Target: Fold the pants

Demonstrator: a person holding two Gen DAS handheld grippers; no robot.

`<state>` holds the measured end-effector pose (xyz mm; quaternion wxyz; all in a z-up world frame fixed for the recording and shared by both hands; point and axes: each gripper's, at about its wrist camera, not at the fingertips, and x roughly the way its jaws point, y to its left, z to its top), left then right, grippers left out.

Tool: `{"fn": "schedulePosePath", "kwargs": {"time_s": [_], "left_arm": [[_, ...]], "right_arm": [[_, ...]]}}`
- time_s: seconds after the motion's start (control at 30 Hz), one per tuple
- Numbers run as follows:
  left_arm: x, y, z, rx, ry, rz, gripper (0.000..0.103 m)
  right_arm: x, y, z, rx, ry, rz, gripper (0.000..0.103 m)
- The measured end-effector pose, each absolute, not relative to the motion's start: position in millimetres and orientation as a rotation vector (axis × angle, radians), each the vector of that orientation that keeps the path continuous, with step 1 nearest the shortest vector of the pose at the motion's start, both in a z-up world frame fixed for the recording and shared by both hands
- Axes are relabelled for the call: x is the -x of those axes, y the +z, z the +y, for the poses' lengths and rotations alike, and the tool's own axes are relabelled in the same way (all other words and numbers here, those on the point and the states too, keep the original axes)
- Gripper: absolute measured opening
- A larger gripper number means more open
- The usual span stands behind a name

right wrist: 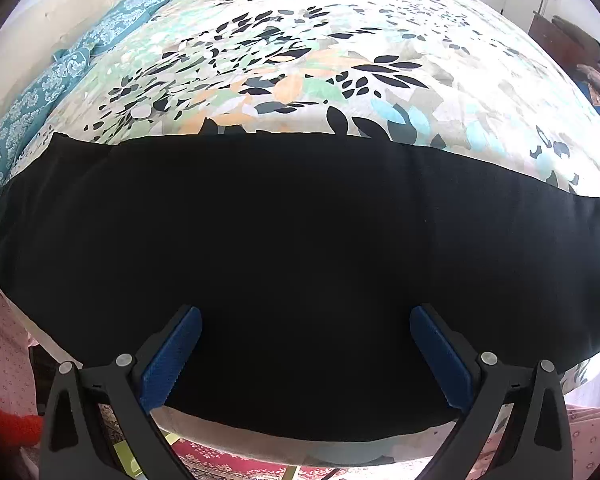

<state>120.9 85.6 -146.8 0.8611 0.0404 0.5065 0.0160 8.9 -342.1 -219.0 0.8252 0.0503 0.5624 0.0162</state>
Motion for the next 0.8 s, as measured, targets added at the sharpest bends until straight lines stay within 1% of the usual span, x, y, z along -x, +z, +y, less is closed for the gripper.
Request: {"fn": "schedulePosePath", "kwargs": {"time_s": [0.1,0.13,0.17,0.2,0.27,0.37,0.43,0.53,0.6,0.67,0.7,0.77,0.8], "left_arm": [[-139.0,-204.0,117.5,-0.133,0.173,1.196,0.089],[-137.9,-220.4,126.8,-0.147,0.204,1.231,0.091],[-132.1,-223.3,134.3,-0.117,0.195,1.213,0.092],[-126.1,-219.0,139.7,-0.078,0.200,1.180,0.091],[-120.8,-209.6,140.2,-0.038,0.200,1.185,0.090],[-113.8,-178.0,118.5,0.002,0.094,1.076,0.092],[-118.1,-168.7,99.3,-0.016,0.050,1.038,0.096],[-134.3,-175.9,71.1,-0.039,-0.006,1.030,0.096],[-146.9,-190.4,63.1,-0.063,-0.004,1.032,0.096],[-155.4,-208.2,54.3,-0.087,0.003,1.068,0.096],[-161.6,-223.8,52.9,-0.100,0.006,1.108,0.098],[-163.1,-228.7,58.0,-0.083,0.021,1.092,0.102],[-164.1,-225.2,61.0,-0.059,0.029,1.080,0.101]], "right_arm": [[-7.5,-219.8,-340.9,-0.092,0.025,1.186,0.103],[-6.5,-220.2,-339.9,-0.082,0.021,1.180,0.103],[-5.7,-220.9,-338.5,-0.070,0.018,1.175,0.103],[-4.9,-220.8,-337.6,-0.058,0.017,1.172,0.103],[-3.3,-213.8,-337.5,-0.036,-0.022,1.163,0.102],[1.2,-191.8,-345.9,0.017,-0.119,1.038,0.102],[-6.7,-191.8,-353.4,0.059,-0.178,1.031,0.103],[-21.6,-206.5,-374.7,0.026,-0.228,1.067,0.103],[-25.6,-222.6,-389.3,-0.065,-0.216,1.118,0.103],[-21.0,-224.6,-401.5,-0.169,-0.213,1.088,0.103],[-20.6,-224.3,-401.9,-0.167,-0.211,1.087,0.103],[-20.3,-224.2,-398.6,-0.134,-0.212,1.085,0.103],[-19.0,-224.3,-398.7,-0.137,-0.215,1.076,0.103]]}}
